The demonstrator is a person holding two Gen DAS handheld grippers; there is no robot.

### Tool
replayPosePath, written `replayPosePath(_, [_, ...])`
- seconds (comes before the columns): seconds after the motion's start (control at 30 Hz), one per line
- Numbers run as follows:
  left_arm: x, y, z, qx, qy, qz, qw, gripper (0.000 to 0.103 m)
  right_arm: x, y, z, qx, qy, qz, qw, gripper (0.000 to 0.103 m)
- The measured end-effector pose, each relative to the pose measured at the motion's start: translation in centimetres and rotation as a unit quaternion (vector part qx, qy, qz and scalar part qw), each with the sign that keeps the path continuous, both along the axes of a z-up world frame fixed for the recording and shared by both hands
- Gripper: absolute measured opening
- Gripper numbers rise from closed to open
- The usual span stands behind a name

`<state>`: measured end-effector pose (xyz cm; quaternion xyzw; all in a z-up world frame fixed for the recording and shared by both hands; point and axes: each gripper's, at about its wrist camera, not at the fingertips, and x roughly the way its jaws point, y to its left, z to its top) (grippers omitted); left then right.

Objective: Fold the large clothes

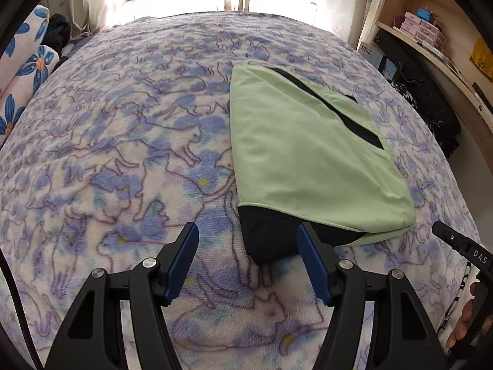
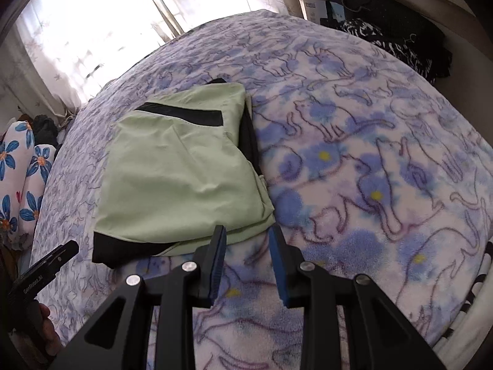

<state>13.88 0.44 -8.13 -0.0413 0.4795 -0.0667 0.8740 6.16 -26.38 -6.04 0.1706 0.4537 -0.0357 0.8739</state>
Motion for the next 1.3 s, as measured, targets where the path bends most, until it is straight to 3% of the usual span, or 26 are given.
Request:
replayPosePath(0.23, [0.1,0.4,3.7,0.020,-0.022,0.001,0.9996,0.065,1.2,2.1,6.1,-0.037,-0.047,0.024,0.998,0.034])
replayPosePath(0.37, [0.9,0.1,6.1,0.037,-0.034,-0.008,0.9987,0.067,2.5,3.1,9.7,-0.065,-0.059,0.043,0.995,0.062])
replayPosePath(0.47, [1.8,0.1,7.2,0.044,-0.037,-0.010,0.9983,0.075,3.7,3.0,11.2,-0.063,-0.052,0.062,0.995,0.064])
replayPosePath(0.6, [3.4,0.0,7.8,0.041,-0.027,-0.027,0.9984,0.076,5.9,1.4,11.9,-0.044,-0.036,0.073,0.996,0.064])
replayPosePath(0.77, [6.0,-0.3,6.7,0.028,-0.008,-0.031,0.9991,0.080,8.8,-1.6,10.6,-0.016,-0.033,0.072,0.997,0.064])
replayPosePath(1.1, [12.1,-1.8,-0.1,-0.027,0.060,-0.050,0.9965,0.080,14.6,-4.3,2.8,0.035,0.007,0.096,0.995,0.065])
replayPosePath(1.3, [14.5,-2.4,-3.5,-0.045,0.088,-0.064,0.9930,0.080,16.5,-4.6,-0.7,0.034,0.041,0.116,0.992,0.065])
